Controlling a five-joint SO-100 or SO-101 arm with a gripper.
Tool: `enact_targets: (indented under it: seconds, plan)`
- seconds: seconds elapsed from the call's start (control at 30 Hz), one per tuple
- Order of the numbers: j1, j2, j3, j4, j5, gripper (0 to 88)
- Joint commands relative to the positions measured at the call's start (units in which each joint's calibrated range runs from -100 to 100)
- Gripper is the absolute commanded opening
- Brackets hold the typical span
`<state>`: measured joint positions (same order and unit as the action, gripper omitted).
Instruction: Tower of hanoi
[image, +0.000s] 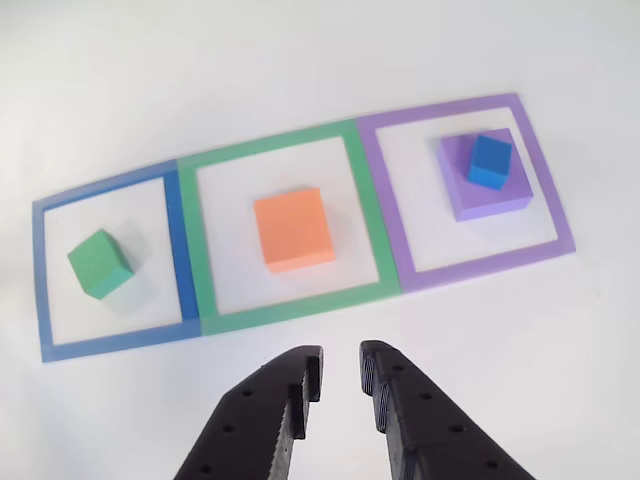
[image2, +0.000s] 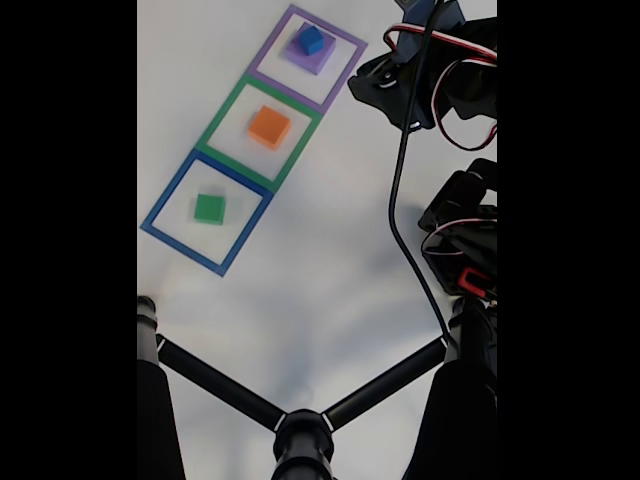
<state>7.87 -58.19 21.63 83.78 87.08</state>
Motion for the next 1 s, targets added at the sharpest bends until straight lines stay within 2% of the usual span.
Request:
enact_targets:
  seconds: [0.0, 0.37, 0.67, 0.77, 0.83, 0.93, 0.97]
  plan:
    - [-3.11, 1.46, -7.14, 3.19, -2.89, 0.0]
    - [-9.97, 2.98, -14.05, 8.29, -6.75, 0.0]
    - [-16.60, 3.46, -13.96, 8.13, -7.67, 0.0]
    - [-18.58, 3.14, -10.50, 6.92, -5.28, 5.8]
    - [-19.19, 1.78, -4.96, 2.22, -6.39, 13.7]
    - [-19.88, -0.07, 4.04, -5.06, -1.97, 20.8]
    - [-20.19, -0.55, 7.13, -7.33, 0.97, 21.8]
